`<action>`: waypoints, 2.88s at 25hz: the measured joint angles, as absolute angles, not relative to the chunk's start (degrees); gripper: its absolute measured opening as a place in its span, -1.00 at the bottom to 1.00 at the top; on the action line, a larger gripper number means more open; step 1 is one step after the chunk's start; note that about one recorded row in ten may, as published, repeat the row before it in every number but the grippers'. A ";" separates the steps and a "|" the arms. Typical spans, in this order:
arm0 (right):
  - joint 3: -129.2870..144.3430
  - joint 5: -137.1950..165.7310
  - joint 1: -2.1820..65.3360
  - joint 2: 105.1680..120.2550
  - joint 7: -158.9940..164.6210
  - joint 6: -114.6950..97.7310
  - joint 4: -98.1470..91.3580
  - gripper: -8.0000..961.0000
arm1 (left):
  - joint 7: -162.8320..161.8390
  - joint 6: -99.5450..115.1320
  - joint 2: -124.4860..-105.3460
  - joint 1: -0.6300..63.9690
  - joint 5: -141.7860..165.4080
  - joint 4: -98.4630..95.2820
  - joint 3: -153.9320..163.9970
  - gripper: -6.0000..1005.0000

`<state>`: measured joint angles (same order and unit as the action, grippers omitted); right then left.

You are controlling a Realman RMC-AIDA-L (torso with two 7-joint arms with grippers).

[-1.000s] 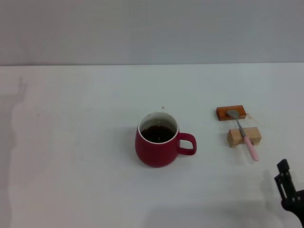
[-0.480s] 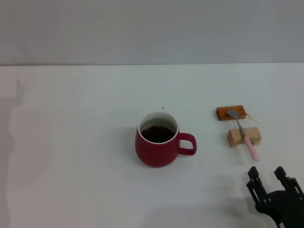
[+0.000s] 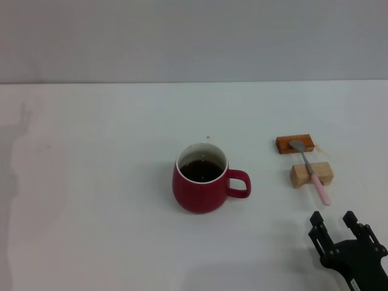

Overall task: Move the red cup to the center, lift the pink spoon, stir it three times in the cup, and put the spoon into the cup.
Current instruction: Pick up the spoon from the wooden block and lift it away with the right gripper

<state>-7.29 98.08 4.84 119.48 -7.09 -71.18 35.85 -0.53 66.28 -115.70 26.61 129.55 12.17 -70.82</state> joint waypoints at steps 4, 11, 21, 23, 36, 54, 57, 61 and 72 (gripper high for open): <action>-7.68 98.08 5.44 119.38 -7.08 -70.67 35.64 0.39 | -0.52 67.20 -115.91 26.62 129.55 11.97 -70.83 0.63; -8.26 98.08 6.44 119.23 -7.07 -70.04 35.16 0.39 | -0.52 67.74 -116.22 26.44 129.55 11.92 -70.84 0.63; -9.12 98.08 8.80 119.20 -7.03 -67.13 34.24 0.39 | -0.53 68.70 -116.77 26.36 129.55 11.95 -71.01 0.63; -9.28 98.08 9.20 119.19 -7.03 -66.98 33.88 0.39 | -0.52 68.77 -116.87 26.41 129.55 11.95 -71.15 0.63; -11.28 98.08 11.68 119.04 -7.03 -64.33 32.82 0.37 | -0.53 68.77 -117.11 26.89 129.55 11.95 -71.36 0.63; -12.13 98.08 15.08 119.09 -6.94 -62.01 31.37 0.30 | -0.53 68.72 -117.06 26.83 129.55 11.95 -71.36 0.63; -12.13 98.08 15.13 119.09 -6.94 -61.99 31.36 0.29 | -0.52 68.72 -117.06 26.81 129.55 11.95 -71.36 0.63; -12.15 98.08 15.12 119.09 -6.94 -61.96 31.36 0.28 | -0.53 68.72 -117.07 26.81 129.55 11.95 -71.36 0.63; -12.22 98.08 14.51 119.26 -6.94 -61.96 31.09 0.01 | -0.53 68.71 -117.07 26.88 129.55 11.95 -71.36 0.63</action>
<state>-12.22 98.08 14.51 119.26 -6.94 -61.96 31.09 -0.52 68.71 -117.07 26.88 129.55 11.95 -71.36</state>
